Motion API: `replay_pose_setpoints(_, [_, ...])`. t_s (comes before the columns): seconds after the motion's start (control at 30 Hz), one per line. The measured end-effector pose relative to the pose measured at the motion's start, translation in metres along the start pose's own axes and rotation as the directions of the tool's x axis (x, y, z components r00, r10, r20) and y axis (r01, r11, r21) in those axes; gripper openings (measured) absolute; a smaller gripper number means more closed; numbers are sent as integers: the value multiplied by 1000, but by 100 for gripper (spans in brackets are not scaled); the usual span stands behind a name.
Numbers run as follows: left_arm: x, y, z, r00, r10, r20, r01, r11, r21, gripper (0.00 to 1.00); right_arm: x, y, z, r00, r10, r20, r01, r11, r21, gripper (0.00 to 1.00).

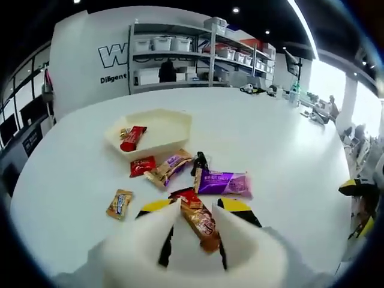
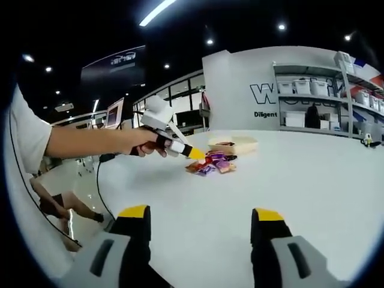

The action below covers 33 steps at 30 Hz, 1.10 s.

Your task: Place the target food into the container with the food tongs after gripping and lifting it, then release it inside without dropping or visibly crushing the food.

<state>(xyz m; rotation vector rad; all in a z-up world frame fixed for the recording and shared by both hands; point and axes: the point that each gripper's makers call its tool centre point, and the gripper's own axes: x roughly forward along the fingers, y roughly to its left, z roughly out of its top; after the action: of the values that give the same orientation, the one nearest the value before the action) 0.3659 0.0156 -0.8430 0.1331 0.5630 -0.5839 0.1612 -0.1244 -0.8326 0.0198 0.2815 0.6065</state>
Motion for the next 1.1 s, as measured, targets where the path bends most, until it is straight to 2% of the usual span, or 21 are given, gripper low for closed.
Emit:
replay_pose_setpoints(0.17, [-5, 1, -3, 999, -11, -35, 12, 999, 46, 26, 0, 2, 0, 1000, 2, -5, -2, 1000, -8, 63])
replay_pose_setpoints(0.37, [-16, 7, -10, 995, -32, -100, 46, 988, 150, 27, 0, 5, 4, 1000, 0, 0, 0, 1000, -17, 63])
replay_pose_setpoints(0.5, [-23, 14, -12, 994, -29, -109, 50, 980, 193, 27, 3, 8, 4, 1000, 3, -4, -4, 1000, -27, 62])
replay_pose_setpoints(0.7, [-25, 11, -7, 994, -60, -89, 74, 983, 167, 28, 6, 14, 5, 1000, 10, -8, -10, 999, -37, 62])
replay_pose_setpoints(0.97, [-10, 7, -17, 989, -71, -133, 91, 984, 155, 28, 5, 14, 6, 1000, 8, -12, -9, 999, -43, 62])
replay_pose_setpoints(1.1, [-7, 12, -17, 990, -61, -130, 81, 985, 151, 28, 3, 12, 5, 1000, 2, -10, -2, 999, -35, 62])
